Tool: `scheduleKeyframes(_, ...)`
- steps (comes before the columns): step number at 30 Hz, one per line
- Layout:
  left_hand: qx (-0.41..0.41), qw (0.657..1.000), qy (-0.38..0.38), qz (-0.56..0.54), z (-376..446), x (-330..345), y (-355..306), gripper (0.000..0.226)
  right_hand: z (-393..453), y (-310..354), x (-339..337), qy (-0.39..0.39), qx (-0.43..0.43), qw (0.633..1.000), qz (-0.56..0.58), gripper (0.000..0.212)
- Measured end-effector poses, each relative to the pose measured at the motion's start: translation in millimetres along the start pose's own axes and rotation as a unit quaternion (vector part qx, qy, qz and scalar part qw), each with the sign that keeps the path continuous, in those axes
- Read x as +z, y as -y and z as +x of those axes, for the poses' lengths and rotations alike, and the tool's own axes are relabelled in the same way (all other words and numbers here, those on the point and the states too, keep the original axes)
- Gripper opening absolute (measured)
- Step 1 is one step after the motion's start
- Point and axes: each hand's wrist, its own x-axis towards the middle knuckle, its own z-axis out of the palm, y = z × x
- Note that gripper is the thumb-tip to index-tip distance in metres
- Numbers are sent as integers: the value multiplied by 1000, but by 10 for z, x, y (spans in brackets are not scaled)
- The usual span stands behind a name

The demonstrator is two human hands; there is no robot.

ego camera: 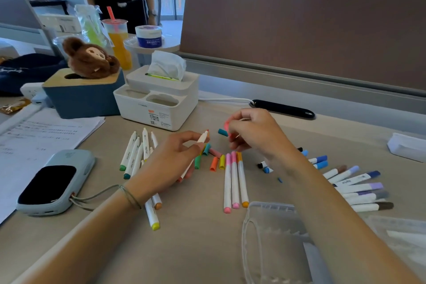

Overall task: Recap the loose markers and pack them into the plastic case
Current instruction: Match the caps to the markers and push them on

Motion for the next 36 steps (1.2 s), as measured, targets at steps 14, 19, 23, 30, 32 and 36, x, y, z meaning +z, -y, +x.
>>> scheduleKeyframes(14,84,995,38,48,-58,58,-7,22,-17,-120,-23,57,-24,997,36,19)
scheduleKeyframes(19,90,995,23,38,-79,72,-19,23,-29,-119,-1,80,-40,996,19,24)
scheduleKeyframes(23,59,998,11,-5,-100,88,-71,42,-47,-118,43,67,-71,995,-19,26)
scheduleKeyframes(30,26,994,10,-106,-107,118,-119,77,-134,-146,167,35,-115,991,-50,51)
scheduleKeyframes(32,20,991,10,-130,-102,108,-113,78,-158,-137,224,27,-120,991,-48,55)
scheduleKeyframes(36,22,992,34,-118,-75,76,-77,48,-146,-121,231,16,-126,992,-9,66)
